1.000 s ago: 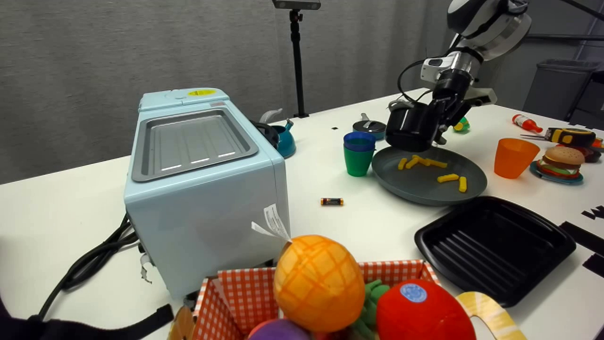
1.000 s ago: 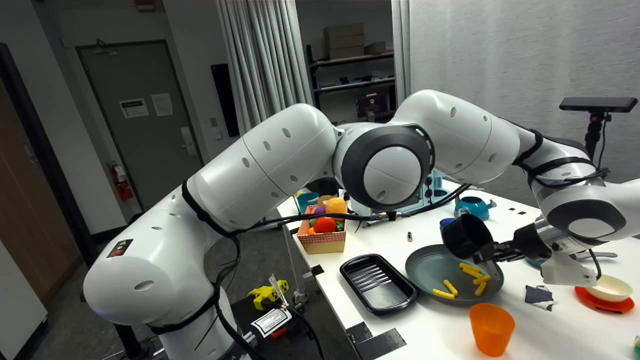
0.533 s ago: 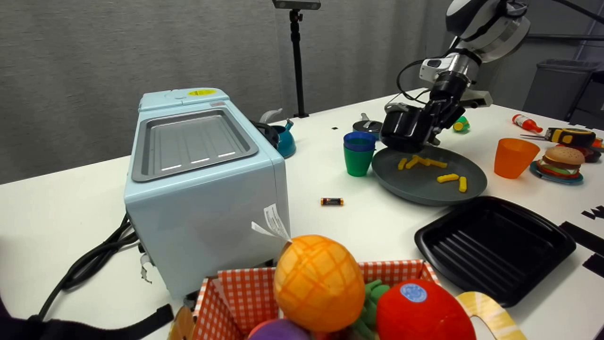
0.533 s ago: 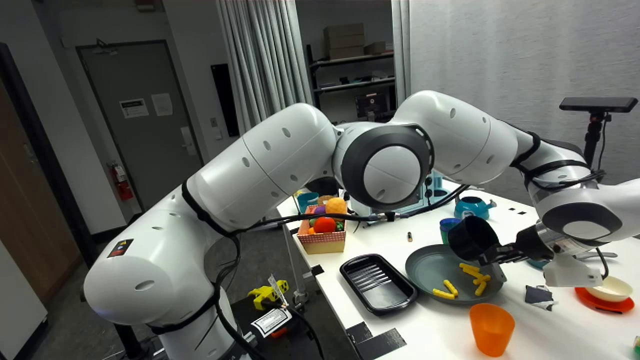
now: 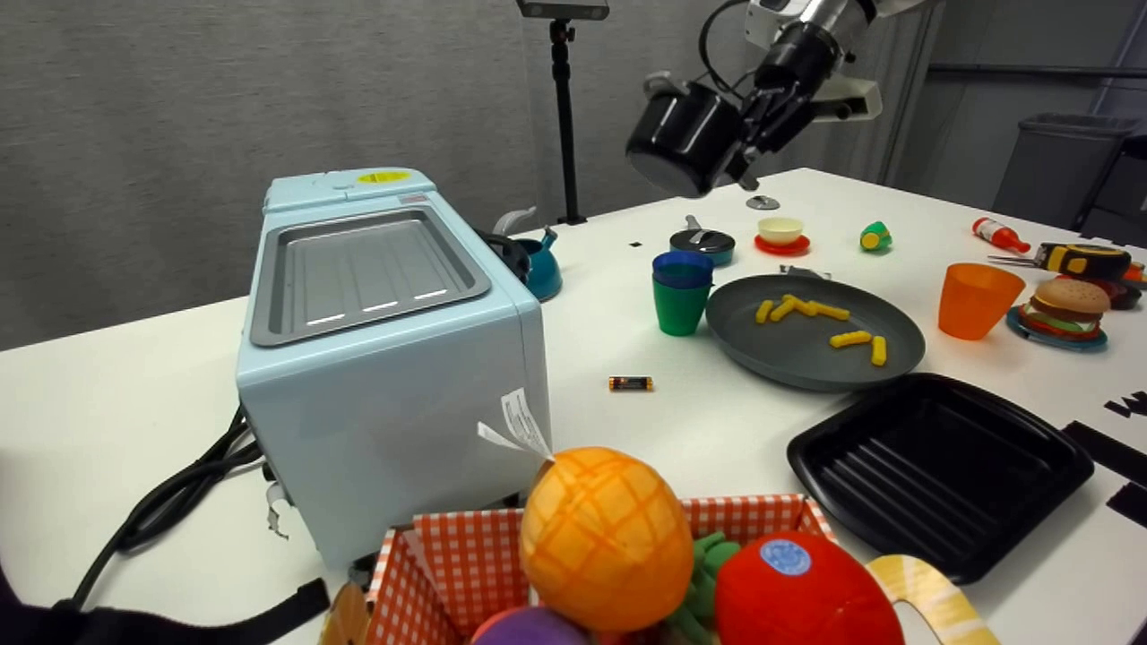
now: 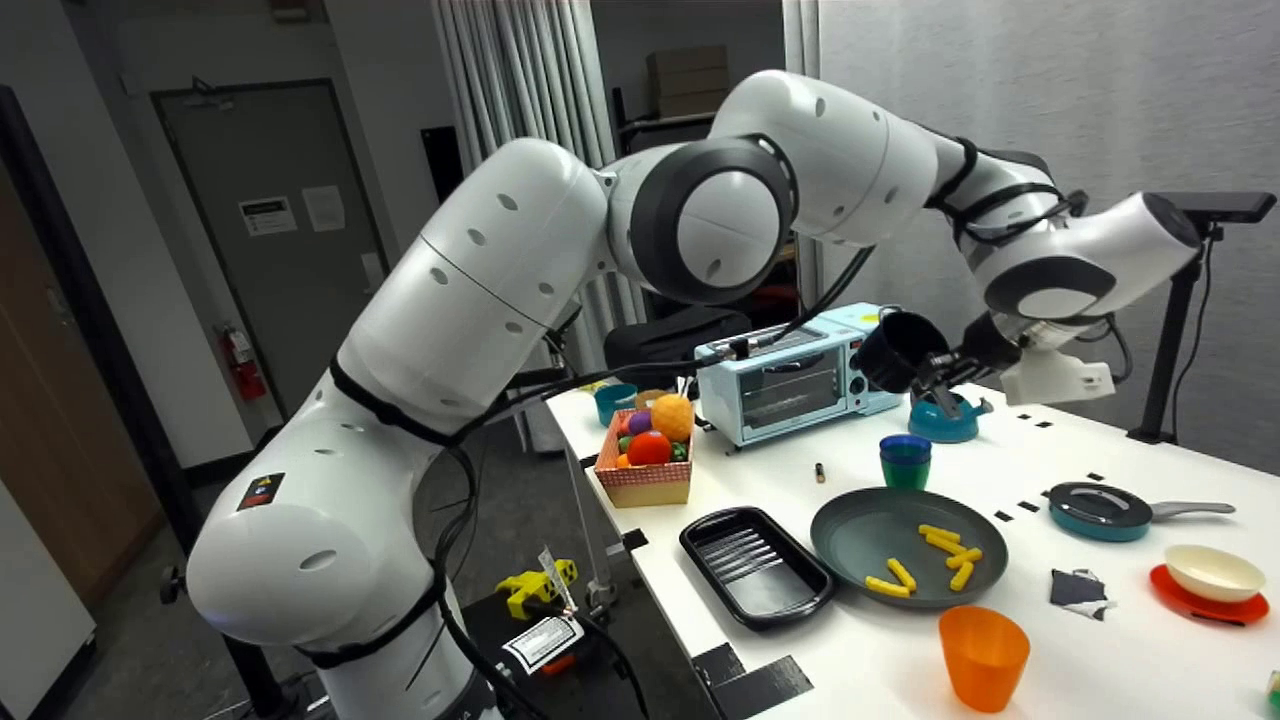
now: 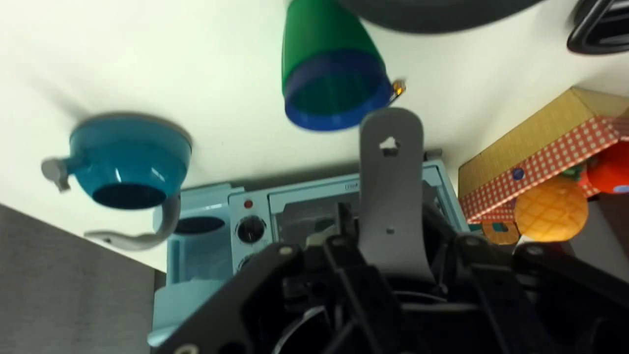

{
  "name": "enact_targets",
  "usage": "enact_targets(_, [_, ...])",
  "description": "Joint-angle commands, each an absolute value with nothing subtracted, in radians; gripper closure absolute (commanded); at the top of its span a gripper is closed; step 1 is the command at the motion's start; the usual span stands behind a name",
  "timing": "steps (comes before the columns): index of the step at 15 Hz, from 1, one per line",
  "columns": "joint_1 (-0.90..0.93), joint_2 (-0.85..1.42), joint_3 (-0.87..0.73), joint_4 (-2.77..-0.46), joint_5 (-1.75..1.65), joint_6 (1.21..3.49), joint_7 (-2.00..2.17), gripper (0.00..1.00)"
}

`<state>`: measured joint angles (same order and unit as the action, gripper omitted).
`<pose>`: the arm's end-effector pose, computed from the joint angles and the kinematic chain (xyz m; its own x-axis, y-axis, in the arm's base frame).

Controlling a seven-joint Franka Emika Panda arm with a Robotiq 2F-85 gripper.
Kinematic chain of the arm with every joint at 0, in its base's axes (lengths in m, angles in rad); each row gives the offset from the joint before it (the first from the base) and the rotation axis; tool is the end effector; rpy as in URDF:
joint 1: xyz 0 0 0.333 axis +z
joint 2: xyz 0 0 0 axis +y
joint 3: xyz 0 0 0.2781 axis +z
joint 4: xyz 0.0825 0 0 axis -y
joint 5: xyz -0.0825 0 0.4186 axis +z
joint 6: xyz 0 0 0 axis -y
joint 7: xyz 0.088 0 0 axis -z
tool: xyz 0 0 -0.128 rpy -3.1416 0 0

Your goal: Pick up the black pot, pour its contents in the grey plate and put the pot back on the table.

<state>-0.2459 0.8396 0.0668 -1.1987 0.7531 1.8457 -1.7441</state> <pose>0.7466 -0.0776 0.2281 0.2800 0.6753 0.6823 0.9577 -0.2461 -0.1494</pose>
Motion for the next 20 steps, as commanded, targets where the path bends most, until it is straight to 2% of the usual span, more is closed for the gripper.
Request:
enact_targets(1, [-0.194, 0.658, 0.099, -1.345, 0.746, 1.897, -1.668, 0.88])
enact_targets(9, [0.014, 0.372, 0.077, -1.723, 0.488, 2.264, -1.300, 0.88])
enact_targets(14, [0.028, 0.308, 0.084, -1.905, 0.262, 2.244, -1.082, 0.88])
enact_targets(20, [0.013, 0.335, 0.108, -2.039, 0.209, 2.258, -1.024, 0.88])
